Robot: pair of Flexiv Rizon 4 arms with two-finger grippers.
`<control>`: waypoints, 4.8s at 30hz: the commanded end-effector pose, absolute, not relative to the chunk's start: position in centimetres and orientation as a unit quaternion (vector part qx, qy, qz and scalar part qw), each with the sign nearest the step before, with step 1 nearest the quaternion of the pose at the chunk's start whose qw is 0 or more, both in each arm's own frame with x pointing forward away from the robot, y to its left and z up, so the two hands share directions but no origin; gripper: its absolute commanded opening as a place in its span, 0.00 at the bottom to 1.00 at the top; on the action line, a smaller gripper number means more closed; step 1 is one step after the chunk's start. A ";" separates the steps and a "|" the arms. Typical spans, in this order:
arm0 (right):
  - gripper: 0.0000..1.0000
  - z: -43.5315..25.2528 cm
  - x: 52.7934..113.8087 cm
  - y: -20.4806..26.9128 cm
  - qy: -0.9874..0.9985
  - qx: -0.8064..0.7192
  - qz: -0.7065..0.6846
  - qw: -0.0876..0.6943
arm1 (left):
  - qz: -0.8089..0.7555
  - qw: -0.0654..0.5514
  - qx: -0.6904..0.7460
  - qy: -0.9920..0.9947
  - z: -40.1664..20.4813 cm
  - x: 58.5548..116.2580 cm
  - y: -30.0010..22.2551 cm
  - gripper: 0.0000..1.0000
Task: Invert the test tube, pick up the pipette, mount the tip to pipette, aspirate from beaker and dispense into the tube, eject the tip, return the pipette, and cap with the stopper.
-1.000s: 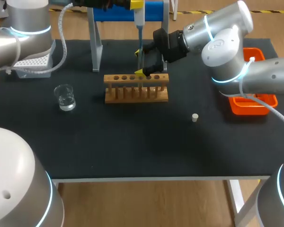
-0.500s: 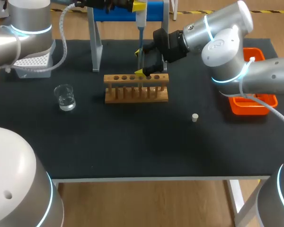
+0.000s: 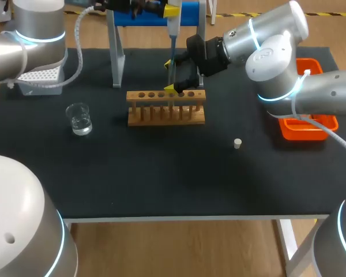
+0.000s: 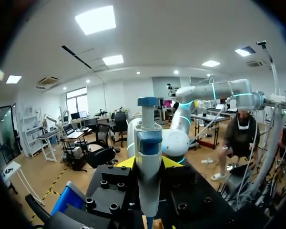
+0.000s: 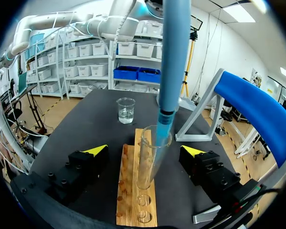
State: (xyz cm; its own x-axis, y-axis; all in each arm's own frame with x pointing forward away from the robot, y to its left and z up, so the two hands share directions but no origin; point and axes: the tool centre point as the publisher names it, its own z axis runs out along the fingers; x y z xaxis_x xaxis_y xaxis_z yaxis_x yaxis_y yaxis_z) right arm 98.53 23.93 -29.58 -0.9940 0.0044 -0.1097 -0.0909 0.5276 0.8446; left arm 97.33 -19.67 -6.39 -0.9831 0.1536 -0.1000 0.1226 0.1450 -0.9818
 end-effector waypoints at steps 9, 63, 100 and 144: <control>1.00 -29.5 98.6 23.9 0.873 -0.025 0.485 0.048 | 0.652 0.021 -0.080 -0.753 -6.6 97.5 -19.7 0.00; 1.00 -29.5 98.6 23.9 0.873 -0.025 0.485 0.048 | 0.661 0.035 -0.073 -0.746 -8.3 97.8 -19.4 0.00; 1.00 -20.3 96.0 13.2 0.823 -0.004 0.557 0.112 | 0.661 0.035 -0.073 -0.746 -8.3 97.8 -19.4 0.00; 0.10 1.3 95.8 18.6 0.726 0.018 0.680 0.100 | 0.661 0.035 -0.073 -0.746 -8.3 97.8 -19.4 0.00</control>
